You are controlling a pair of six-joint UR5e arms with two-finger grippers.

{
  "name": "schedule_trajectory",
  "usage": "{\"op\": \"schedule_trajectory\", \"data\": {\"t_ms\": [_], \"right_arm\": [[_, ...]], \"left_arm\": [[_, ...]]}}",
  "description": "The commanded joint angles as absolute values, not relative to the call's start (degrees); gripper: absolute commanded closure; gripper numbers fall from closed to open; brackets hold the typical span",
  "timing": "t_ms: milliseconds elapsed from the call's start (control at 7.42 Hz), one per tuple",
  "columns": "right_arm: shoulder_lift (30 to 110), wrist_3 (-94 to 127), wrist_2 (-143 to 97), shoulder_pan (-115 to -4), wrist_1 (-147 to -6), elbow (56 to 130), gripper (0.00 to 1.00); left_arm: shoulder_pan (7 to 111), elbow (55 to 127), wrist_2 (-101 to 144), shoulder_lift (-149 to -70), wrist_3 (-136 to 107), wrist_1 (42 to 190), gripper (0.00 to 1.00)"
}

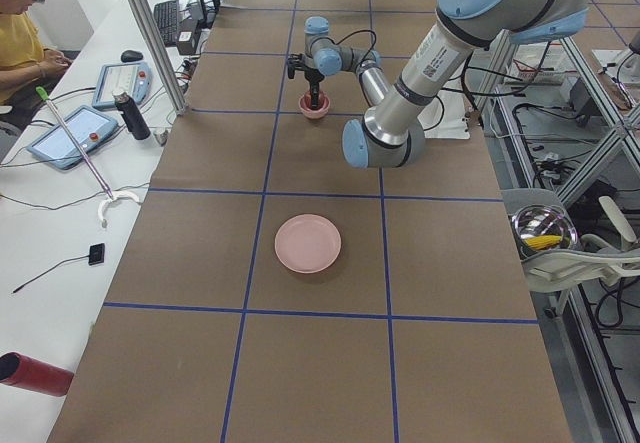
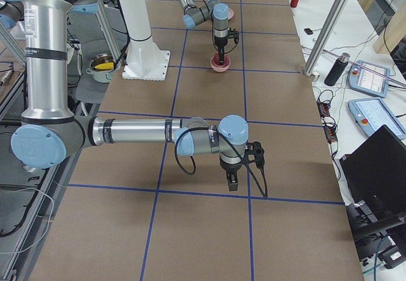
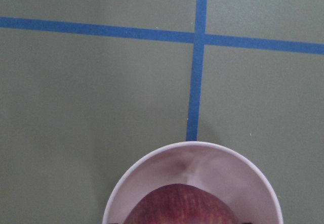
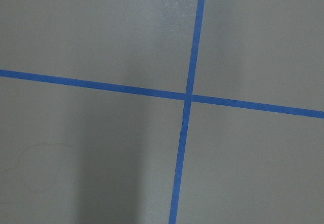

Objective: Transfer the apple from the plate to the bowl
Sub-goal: 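Lower the apple into the pink bowl and open the left gripper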

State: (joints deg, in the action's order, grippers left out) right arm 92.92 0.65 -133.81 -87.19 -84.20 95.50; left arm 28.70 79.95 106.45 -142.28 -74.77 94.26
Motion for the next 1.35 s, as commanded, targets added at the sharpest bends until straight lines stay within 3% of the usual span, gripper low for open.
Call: {"op": "schedule_trajectory", "data": {"t_ms": [0, 135, 674, 1213], "right_arm": [[92.90, 0.62, -133.77, -87.19, -84.20, 95.54, 0.00], [92.90, 0.70, -133.77, -87.19, -84.20, 95.54, 0.00], [92.90, 0.70, -133.77, -87.19, -84.20, 95.45, 0.00], [93.08, 0.70, -133.77, -87.19, -84.20, 95.36, 0.00]], "left_arm": [[28.65, 77.78, 106.44, -142.12, -75.32, 98.08, 0.20], [28.65, 77.96, 105.48, -142.12, -75.24, 98.09, 0.03], [29.00, 83.82, 105.03, -140.38, -74.71, 97.30, 0.02], [39.16, 103.49, 113.08, -124.75, -54.83, 87.74, 0.02]]}}
